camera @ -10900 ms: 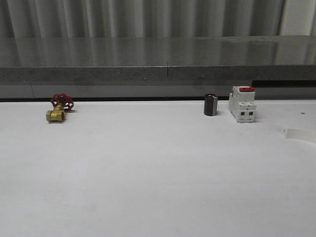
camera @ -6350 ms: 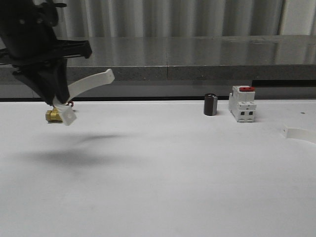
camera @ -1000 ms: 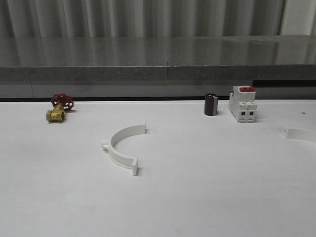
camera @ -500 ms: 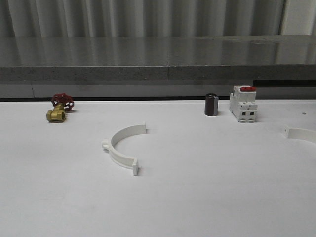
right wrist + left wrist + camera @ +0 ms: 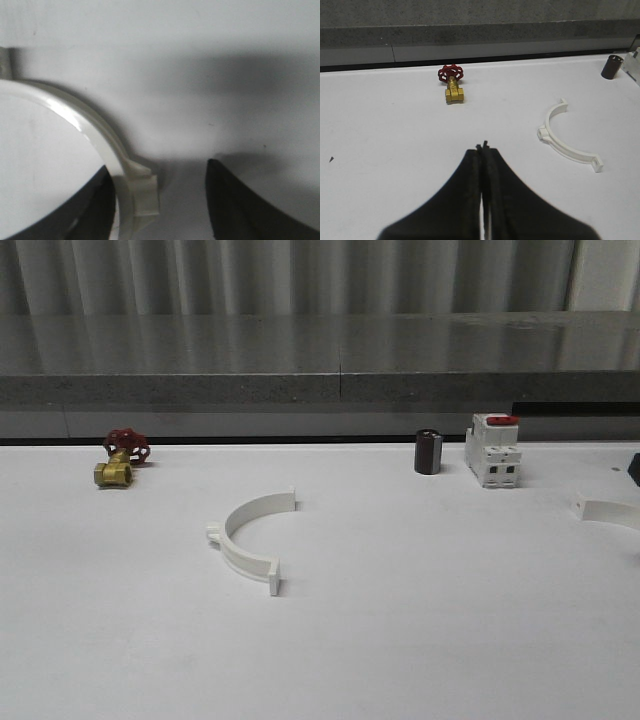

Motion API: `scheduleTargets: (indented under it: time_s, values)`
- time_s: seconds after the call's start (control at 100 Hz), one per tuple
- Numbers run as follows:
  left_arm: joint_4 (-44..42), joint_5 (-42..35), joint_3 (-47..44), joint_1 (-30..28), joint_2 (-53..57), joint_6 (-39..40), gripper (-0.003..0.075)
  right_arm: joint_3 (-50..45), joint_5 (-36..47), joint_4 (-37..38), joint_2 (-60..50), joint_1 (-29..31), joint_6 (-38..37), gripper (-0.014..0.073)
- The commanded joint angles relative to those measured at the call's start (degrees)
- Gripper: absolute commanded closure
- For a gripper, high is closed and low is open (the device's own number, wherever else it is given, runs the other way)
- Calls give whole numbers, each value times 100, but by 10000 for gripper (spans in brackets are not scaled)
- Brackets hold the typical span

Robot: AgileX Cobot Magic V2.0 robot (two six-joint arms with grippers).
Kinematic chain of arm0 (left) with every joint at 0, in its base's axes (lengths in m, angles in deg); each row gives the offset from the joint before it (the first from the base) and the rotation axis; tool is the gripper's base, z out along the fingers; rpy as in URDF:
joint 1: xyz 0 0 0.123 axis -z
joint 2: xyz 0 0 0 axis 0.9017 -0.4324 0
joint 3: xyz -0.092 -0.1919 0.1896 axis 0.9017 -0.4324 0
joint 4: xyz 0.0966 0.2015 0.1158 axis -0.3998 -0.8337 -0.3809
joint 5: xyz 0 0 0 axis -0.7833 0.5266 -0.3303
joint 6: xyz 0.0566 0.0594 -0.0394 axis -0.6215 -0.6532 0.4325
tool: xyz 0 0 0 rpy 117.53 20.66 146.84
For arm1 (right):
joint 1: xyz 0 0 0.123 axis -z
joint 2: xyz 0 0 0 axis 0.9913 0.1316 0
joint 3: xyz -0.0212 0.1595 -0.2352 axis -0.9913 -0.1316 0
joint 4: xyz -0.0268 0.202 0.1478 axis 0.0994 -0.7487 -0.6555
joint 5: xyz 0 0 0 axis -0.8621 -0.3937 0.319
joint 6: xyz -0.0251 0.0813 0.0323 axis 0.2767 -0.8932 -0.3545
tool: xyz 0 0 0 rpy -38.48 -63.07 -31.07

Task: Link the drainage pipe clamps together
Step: 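Move the right gripper to the second half-ring clamp and grasp it, then lift the held half-ring and carry it toward the placed half-ring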

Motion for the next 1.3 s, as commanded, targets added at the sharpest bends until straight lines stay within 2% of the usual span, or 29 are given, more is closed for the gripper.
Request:
scheduleTargets:
  time_s: [0.0,0.13,0.23,0.36,0.48,0.58,0.68,1.01,1.11,1.29]
  values:
    - [18,-392,158,-21,-15,-8,740,162,194,-11,-221,40,78,331]
    - [18,-392,158,-21,-15,-8,740,162,169,-19,-221,35,78,495]
    - [18,-392,158,-21,-15,-8,740,162,128,-29,-221,29,78,552]
    - [18,-392,158,-21,-15,-8,740,162,412,-29,-221,29,72,560]
    - [18,-392,158,-21,-15,-8,740,168,341,-35,-229,24,72,560]
    - [18,-392,158,-21,-15,-8,740,304,34,-71,-247,-85,72,557]
    - [18,-392,158,-21,-15,-8,740,476,-309,-71,-287,-450,11,557]
    - [18,-392,158,-21,-15,-8,740,1183,-663,72,-370,-2256,-1700,556]
    - [18,-392,158,-21,-15,-8,740,1450,-781,520,-255,-2721,-2594,556]
    - [18,-392,158,-21,-15,-8,740,2060,-1622,1752,180,-3449,-4402,556]
